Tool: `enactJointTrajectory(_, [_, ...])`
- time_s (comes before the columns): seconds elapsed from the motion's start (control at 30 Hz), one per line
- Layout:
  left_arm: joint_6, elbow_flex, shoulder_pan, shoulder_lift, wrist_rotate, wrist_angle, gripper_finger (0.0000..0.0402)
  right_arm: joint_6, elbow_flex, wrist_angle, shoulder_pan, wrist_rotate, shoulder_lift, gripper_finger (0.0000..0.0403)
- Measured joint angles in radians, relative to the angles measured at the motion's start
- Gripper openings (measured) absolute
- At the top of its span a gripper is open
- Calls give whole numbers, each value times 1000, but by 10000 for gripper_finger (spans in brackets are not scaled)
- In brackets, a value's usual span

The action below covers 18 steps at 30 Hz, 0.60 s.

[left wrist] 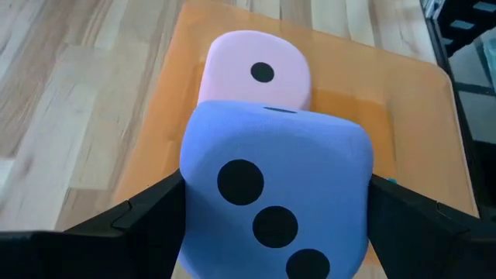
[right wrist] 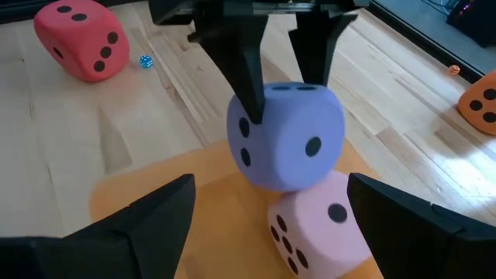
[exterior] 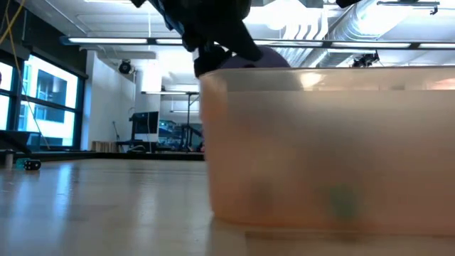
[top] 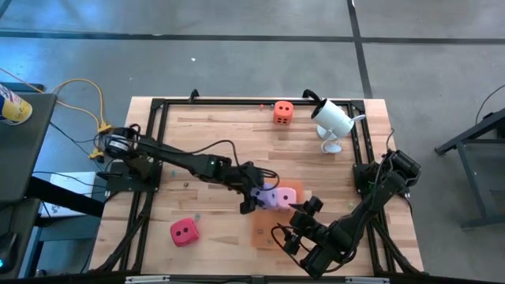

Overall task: Pick & Place Dice
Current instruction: Put the large purple dice into the orange bin

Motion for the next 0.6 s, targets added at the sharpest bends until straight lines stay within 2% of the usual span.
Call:
enactJointTrajectory(0.37, [25, -6, -25, -32, -8, 7, 320, 4, 0, -6, 0, -36, 0, 327])
enactJointTrajectory(0.6, [43, -6, -50, -42, -46, -2, 320, 131, 0, -98, -13, -122, 7, 327])
